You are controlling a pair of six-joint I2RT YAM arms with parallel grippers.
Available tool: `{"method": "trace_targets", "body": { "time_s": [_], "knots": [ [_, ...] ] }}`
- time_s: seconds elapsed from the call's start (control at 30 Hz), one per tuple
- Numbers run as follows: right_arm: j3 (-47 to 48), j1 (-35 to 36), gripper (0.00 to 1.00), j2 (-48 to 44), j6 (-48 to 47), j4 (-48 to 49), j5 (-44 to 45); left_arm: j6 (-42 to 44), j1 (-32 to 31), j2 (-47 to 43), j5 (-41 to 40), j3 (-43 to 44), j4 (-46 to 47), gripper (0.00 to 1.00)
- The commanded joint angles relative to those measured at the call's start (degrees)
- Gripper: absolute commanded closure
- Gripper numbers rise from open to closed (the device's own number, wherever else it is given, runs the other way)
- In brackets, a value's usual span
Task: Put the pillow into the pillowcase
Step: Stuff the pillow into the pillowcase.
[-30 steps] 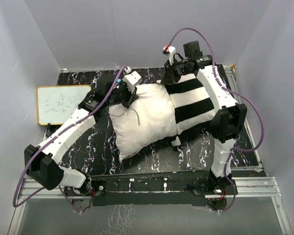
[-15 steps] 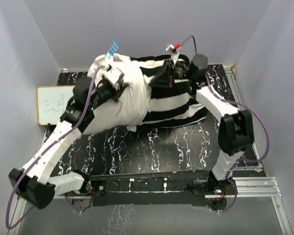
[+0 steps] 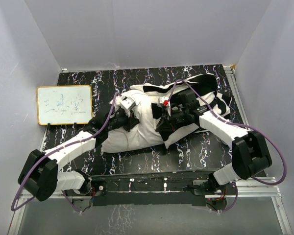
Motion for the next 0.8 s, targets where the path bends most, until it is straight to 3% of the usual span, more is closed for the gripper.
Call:
{"method": "trace_targets", "body": {
  "time_s": [0.0, 0.1, 0.27, 0.3, 0.33, 0.43, 0.53, 0.63, 0.77],
  "knots": [
    [4.6, 1.9, 0.92, 4.1, -8.8, -14.7, 0.4, -2.7, -3.6, 6.2, 3.7, 1.9, -4.4, 1.0],
    [3.6, 1.2, 0.92, 3.2, -9.2, -14.5, 1.5, -3.1, -3.6, 3.5, 1.1, 4.3, -11.3, 0.97],
    [-1.2, -1.0, 0.92, 0.0, -7.7, -11.2, 3.7, -7.4, -3.3, -8.2, -10.5, 13.5, -29.3, 0.18],
    [-1.8, -1.2, 0.92, -0.4, -7.5, -10.7, 3.7, -8.3, -3.1, -10.4, -13.3, 16.0, -32.9, 0.08],
    [-2.2, -1.4, 0.92, -0.8, -7.2, -10.3, 3.8, -8.9, -2.5, -12.1, -15.9, 18.8, -36.7, 0.03],
    [-2.4, -1.7, 0.92, -1.2, -6.8, -9.6, 4.0, -10.8, 2.0, -12.7, -19.3, 27.8, -47.0, 0.03],
    [-2.5, -1.7, 0.92, -1.1, -6.8, -9.8, 3.7, -13.3, 11.6, -8.8, -16.5, 32.9, -54.5, 0.03],
    [-2.6, -1.9, 0.92, -1.3, -6.8, -9.7, 3.8, -15.6, 18.7, -6.5, -15.1, 30.2, -54.8, 0.03],
    [-2.7, -2.2, 0.92, -1.8, -6.0, -9.2, 3.9, -19.1, 21.3, -7.8, -7.8, 24.0, -48.7, 0.03]
  ]
}}
